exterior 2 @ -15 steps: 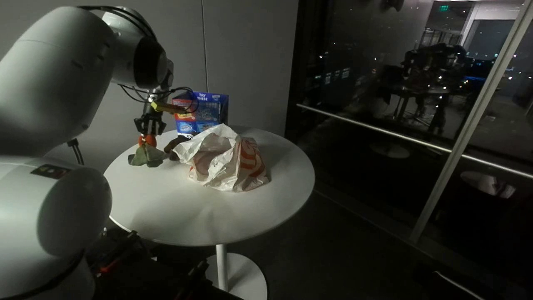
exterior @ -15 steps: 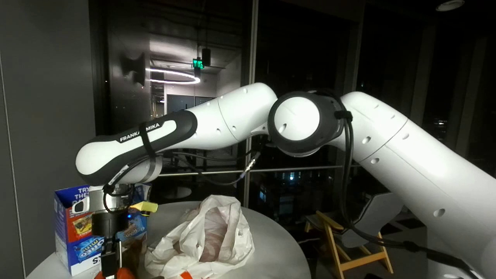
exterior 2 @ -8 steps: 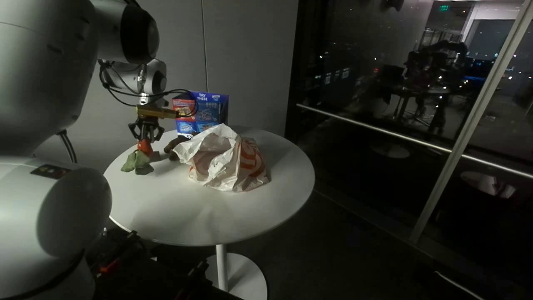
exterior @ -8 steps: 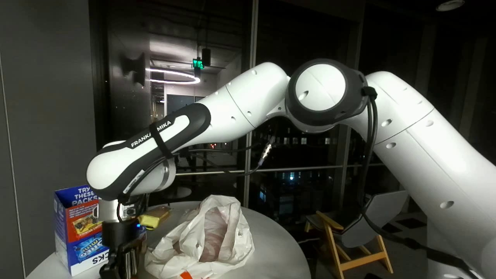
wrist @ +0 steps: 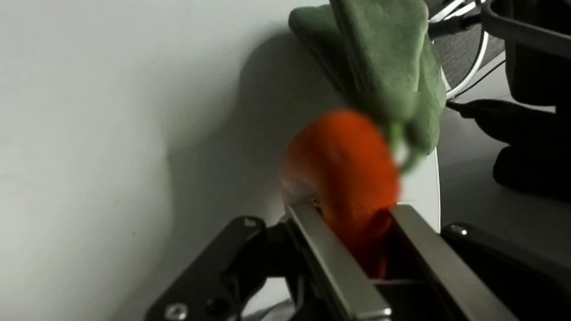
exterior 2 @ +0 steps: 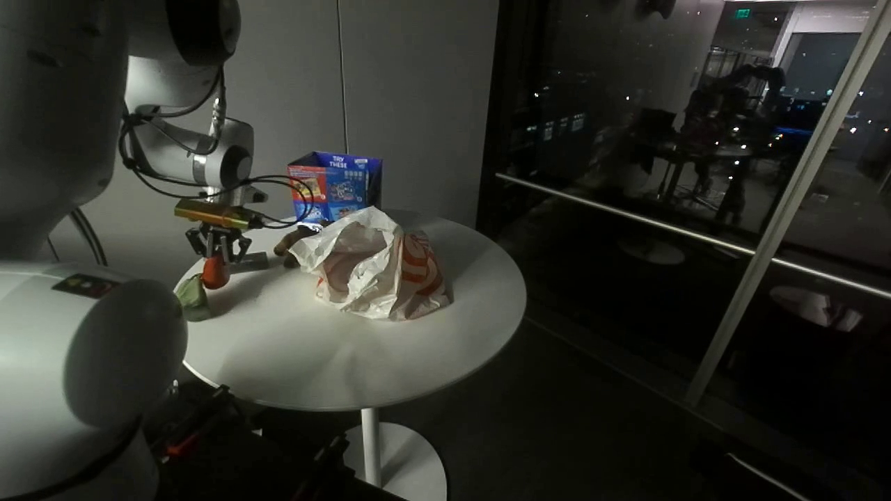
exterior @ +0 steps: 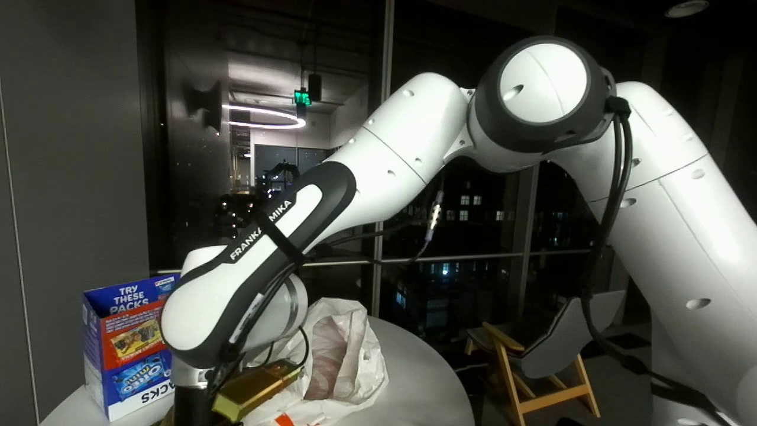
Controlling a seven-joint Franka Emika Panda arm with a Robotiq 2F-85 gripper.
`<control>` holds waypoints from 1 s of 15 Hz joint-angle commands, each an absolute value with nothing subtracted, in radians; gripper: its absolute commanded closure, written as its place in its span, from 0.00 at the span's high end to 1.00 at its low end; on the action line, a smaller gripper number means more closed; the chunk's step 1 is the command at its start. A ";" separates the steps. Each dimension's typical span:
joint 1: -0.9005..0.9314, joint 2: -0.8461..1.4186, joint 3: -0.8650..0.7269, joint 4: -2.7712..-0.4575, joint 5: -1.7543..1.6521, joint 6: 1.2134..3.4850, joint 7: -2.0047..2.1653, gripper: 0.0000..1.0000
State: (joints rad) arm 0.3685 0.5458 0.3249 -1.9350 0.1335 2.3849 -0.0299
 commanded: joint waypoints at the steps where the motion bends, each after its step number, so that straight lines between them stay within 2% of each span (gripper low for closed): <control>1: 0.358 0.401 0.342 -2.184 0.225 2.584 0.088 0.05; 3: 0.349 0.351 0.344 -2.295 0.267 2.691 0.130 0.05; 4: 0.344 0.322 0.343 -2.353 0.285 2.753 0.143 0.45; 5: 0.349 0.289 0.321 -2.412 0.265 2.819 0.160 0.45; 6: 0.352 0.402 0.338 -2.271 0.243 2.721 0.127 0.51; 7: 0.349 0.386 0.337 -2.304 0.241 2.740 0.131 0.33; 9: 0.349 0.391 0.338 -2.300 0.242 2.735 0.130 0.49; 15: 0.350 0.400 0.341 -2.286 0.242 2.733 0.130 0.52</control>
